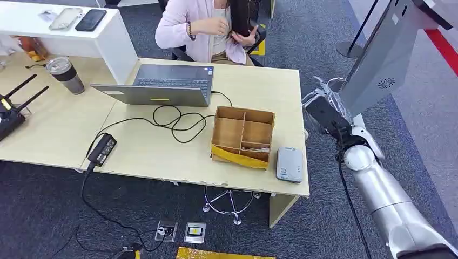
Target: Pass the card to the sensor for recognition and then transmit it.
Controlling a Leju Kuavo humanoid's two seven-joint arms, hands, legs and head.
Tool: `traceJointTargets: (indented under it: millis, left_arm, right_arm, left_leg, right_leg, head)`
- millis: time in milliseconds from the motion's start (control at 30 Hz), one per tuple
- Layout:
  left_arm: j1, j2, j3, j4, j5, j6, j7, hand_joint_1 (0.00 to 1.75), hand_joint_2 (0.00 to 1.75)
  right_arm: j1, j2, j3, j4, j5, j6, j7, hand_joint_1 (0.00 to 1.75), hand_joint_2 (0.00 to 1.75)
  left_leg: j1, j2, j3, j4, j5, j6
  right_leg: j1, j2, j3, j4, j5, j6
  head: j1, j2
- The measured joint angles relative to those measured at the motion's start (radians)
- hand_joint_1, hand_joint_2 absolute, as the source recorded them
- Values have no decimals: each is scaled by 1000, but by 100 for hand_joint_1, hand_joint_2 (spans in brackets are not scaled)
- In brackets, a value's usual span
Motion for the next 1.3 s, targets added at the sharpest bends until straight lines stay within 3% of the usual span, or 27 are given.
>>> traceJointTargets:
  millis: [967, 1300]
  left_arm:
    - [0, -5, 0, 0, 37, 23, 24, 0, 0]
    - [0, -5, 0, 0, 63, 33, 43, 0, 0]
  right_arm:
    - [145, 6, -18, 8, -38, 5, -4, 175, 175]
    - [184, 7, -11, 52, -113, 1, -2, 175, 175]
  left_leg:
    - [0, 0, 0, 0, 0, 0]
    - [0, 0, -1, 0, 0, 0]
  right_leg:
    - [0, 0, 0, 0, 0, 0]
    - [0, 0, 0, 0, 0, 0]
  head:
    - [0, 0]
    - [0, 0]
